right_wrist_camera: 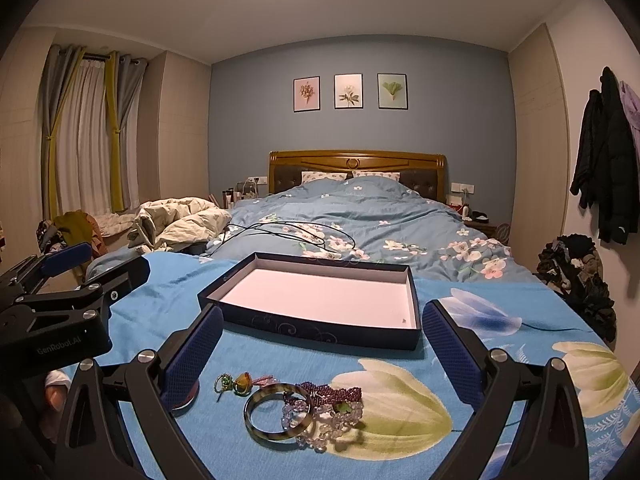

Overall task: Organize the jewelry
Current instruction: 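Grasp the orange watch band with the left gripper while the right grasps the tortoiseshell bangle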

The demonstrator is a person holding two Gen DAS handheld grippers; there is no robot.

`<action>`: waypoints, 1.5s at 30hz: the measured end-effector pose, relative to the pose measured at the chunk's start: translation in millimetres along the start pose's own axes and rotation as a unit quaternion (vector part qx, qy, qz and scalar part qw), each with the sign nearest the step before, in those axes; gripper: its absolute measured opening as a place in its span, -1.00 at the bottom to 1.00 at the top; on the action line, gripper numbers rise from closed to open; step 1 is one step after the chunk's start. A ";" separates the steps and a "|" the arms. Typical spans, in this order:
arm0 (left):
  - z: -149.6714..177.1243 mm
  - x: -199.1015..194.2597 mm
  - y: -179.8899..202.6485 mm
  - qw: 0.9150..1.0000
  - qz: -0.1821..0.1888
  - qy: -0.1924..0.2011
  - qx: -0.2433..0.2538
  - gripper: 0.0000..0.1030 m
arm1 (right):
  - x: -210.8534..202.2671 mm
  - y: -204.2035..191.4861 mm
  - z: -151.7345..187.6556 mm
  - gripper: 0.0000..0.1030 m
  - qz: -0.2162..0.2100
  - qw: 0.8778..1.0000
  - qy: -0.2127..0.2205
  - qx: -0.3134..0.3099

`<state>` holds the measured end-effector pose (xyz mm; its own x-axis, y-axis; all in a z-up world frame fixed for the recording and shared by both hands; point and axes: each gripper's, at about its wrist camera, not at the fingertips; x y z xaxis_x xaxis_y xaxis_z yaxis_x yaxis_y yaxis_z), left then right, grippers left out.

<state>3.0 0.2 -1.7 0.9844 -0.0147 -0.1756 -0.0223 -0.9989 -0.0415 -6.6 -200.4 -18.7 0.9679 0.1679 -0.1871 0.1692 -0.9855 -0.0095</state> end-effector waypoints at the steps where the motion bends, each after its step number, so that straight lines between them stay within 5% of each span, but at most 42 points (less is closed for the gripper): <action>1: 0.8 1.3 -0.2 1.000 0.001 -0.002 0.000 0.89 | 0.1 -0.1 0.6 0.87 0.000 1.000 -0.001 0.000; 15: 28.1 26.4 -3.0 0.997 0.037 -0.073 0.015 0.89 | 12.1 5.7 15.8 0.85 -0.015 0.997 -0.080 -0.002; 28: 62.5 51.8 4.0 0.982 0.093 -0.155 0.058 0.77 | 38.5 -7.6 38.9 -0.31 -0.091 0.977 -0.194 -0.014; 45: 75.4 76.5 -34.9 0.957 0.149 -0.249 -0.006 0.22 | 75.3 4.9 51.3 -0.58 -0.100 0.952 -0.287 0.025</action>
<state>65.9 37.3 -87.8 0.7299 -0.2782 -0.6244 -0.2835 -0.9544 0.0938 57.5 -193.7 -83.2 0.6542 0.3272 -0.6819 0.3165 -0.9373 -0.1461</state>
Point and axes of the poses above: each gripper's, at about its wrist camera, not at the fingertips, and x roughly the way its jaws point, y to its right, z to its underside, and after that the axes turned 5 degrees about y, right-handed
